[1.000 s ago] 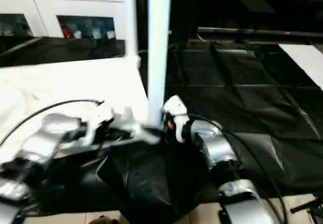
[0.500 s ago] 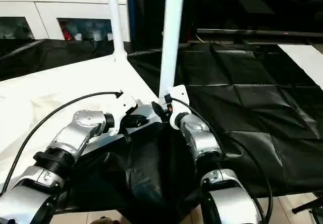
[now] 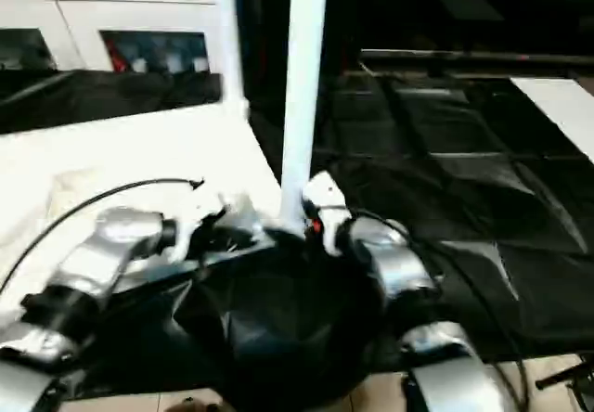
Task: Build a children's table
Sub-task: Rotate leg to tighten
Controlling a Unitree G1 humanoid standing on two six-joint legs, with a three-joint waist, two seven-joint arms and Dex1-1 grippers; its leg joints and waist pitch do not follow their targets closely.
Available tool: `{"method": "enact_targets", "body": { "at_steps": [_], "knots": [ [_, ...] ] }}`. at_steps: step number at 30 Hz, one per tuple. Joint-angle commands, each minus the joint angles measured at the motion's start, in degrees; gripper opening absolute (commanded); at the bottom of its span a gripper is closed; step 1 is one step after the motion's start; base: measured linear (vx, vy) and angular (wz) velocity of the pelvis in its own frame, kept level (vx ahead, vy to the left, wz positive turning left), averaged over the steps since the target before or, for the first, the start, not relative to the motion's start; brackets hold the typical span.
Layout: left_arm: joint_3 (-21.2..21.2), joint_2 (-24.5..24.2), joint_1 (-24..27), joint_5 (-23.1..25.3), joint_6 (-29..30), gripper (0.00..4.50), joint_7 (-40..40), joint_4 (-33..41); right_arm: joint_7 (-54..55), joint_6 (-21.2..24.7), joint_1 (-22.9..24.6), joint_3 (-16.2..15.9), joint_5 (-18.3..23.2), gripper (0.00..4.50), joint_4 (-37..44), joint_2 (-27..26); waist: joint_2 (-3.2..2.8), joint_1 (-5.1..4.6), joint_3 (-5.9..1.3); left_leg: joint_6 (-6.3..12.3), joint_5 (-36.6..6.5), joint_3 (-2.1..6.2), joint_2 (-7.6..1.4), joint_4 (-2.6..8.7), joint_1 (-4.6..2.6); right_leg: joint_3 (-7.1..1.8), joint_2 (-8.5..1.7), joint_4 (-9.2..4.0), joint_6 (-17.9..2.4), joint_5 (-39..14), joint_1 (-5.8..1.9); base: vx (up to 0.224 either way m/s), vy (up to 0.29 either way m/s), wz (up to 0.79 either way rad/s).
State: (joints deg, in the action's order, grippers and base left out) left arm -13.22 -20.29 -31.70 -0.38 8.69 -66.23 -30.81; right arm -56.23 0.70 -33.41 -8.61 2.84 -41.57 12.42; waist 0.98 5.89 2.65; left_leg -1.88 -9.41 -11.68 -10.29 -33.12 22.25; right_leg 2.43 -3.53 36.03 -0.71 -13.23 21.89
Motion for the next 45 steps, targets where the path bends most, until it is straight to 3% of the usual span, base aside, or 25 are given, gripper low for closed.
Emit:
{"method": "enact_targets", "body": {
  "at_steps": [1, 9, 14, 19, 26, 30, 32, 35, 39, 41, 43, 45],
  "knots": [
    [-0.4, -0.1, 0.3, -1.7, -1.0, 0.00, -2.4, 2.0, -3.0, 0.5, 0.5, -1.2, 1.0, 3.92, 1.7, 0.3, -0.01, 0.08, -3.06, 1.55, -12.2, 1.76, -3.91, 3.77, -1.66, -2.63, -5.30, -4.49, -12.6, -6.2, -1.68, 0.000, 0.000, 0.00],
    [-0.6, -4.1, 2.1, -3.4, 0.4, 0.00, -8.1, 4.9, -9.1, 1.8, 1.0, -2.2, 2.1, 3.20, 3.1, 1.5, 0.06, 0.43, -3.18, 1.90, -10.3, 1.59, -3.91, 3.63, -1.68, -2.55, -5.14, -4.01, -13.6, -2.9, -1.61, 0.000, 0.000, 0.00],
    [-0.4, -4.6, 2.6, -3.8, 0.8, 0.00, -8.5, 5.4, -10.2, 2.3, 1.5, -2.8, 2.3, 2.79, 3.9, 1.5, 0.17, 0.48, -3.14, 1.55, -10.7, 1.62, -3.89, 3.69, -1.70, -2.59, -5.29, -4.11, -13.4, -3.7, -1.64, 0.000, 0.000, 0.00],
    [-0.5, -4.9, 2.6, -4.1, 1.0, 0.00, -8.7, 5.6, -10.9, 2.4, 1.8, -3.1, 2.3, 2.64, 4.3, 1.4, 0.20, 0.46, -3.20, 1.52, -10.1, 1.61, -3.84, 3.61, -1.70, -2.57, -5.20, -3.99, -13.4, -2.8, -1.65, 0.000, 0.000, 0.00],
    [-0.3, -3.3, 2.0, -3.0, 1.4, 0.00, -5.2, 4.3, -7.8, 3.3, 2.5, -2.4, 2.6, 2.64, 4.9, 0.1, 0.19, 0.51, -3.22, 1.58, -9.9, 1.59, -3.81, 3.55, -1.75, -2.59, -5.21, -3.97, -13.5, -2.3, -1.66, 0.000, 0.000, 0.00],
    [0.0, 1.1, -0.4, -0.8, 1.6, 0.00, 2.9, 0.9, 4.4, 3.2, 1.2, -0.1, 1.2, 2.64, 0.9, -4.5, 0.25, 0.03, -2.96, -0.05, -12.1, 1.74, -3.75, 3.86, -1.97, -2.83, -5.45, -4.54, -13.0, -6.6, -1.39, 0.000, 0.000, 0.00],
    [0.0, 1.5, -0.6, -0.6, 1.6, 0.00, 3.5, 0.6, 5.4, 3.2, 1.1, 0.0, 1.0, 2.64, 0.6, -4.9, 0.30, 0.04, -2.99, -0.62, -12.8, 1.84, -3.68, 3.89, -1.98, -2.83, -5.58, -4.68, -12.6, -8.1, -1.59, 0.000, 0.000, 0.00],
    [0.4, 7.7, -4.1, 1.3, 3.1, 0.00, 13.7, -3.5, 20.0, 4.1, -1.6, 2.7, 0.0, 2.64, -4.4, -10.5, 0.06, -0.45, -3.07, -1.62, -13.1, 1.94, -3.54, 3.97, -2.24, -2.89, -5.56, -4.74, -12.4, -8.9, -1.43, 0.000, 0.000, 0.00],
    [0.8, 11.5, -6.0, 2.8, 3.6, 0.00, 21.2, -6.3, 27.5, 4.3, -3.4, 3.5, -0.9, 2.64, -6.6, -14.1, -0.02, -0.66, -3.19, -1.29, -11.9, 1.86, -3.46, 3.89, -2.09, -2.90, -5.35, -4.64, -12.2, -5.8, -1.49, 0.000, 0.000, 0.00],
    [0.5, 13.2, -6.3, 3.3, 3.7, 0.00, 23.3, -6.8, 28.3, 3.9, -3.8, 3.5, -0.8, 2.64, -6.9, -16.1, 0.02, -0.45, -3.27, -0.05, -10.4, 1.89, -3.44, 3.73, -1.75, -2.90, -5.49, -4.52, -12.0, -3.3, -1.85, 0.000, 0.000, 0.00],
    [0.4, 13.3, -6.1, 3.2, 3.8, 0.00, 23.0, -6.4, 27.9, 4.0, -3.7, 3.5, -0.5, 3.20, -6.9, -16.3, -0.05, -0.34, -3.33, 0.82, -9.7, 1.90, -3.38, 3.65, -1.62, -2.80, -5.46, -4.36, -11.9, -2.0, -1.98, 0.000, 0.000, 0.00],
    [0.4, 13.4, -6.0, 3.5, 3.1, 0.00, 22.4, -6.5, 26.9, 4.1, -3.7, 3.7, -0.2, 3.44, -7.0, -16.7, -0.12, -0.38, -3.27, 1.06, -10.2, 1.90, -3.44, 3.71, -1.67, -2.76, -5.39, -4.48, -11.8, -2.5, -1.86, 0.000, 0.000, 0.00]
  ]
}}
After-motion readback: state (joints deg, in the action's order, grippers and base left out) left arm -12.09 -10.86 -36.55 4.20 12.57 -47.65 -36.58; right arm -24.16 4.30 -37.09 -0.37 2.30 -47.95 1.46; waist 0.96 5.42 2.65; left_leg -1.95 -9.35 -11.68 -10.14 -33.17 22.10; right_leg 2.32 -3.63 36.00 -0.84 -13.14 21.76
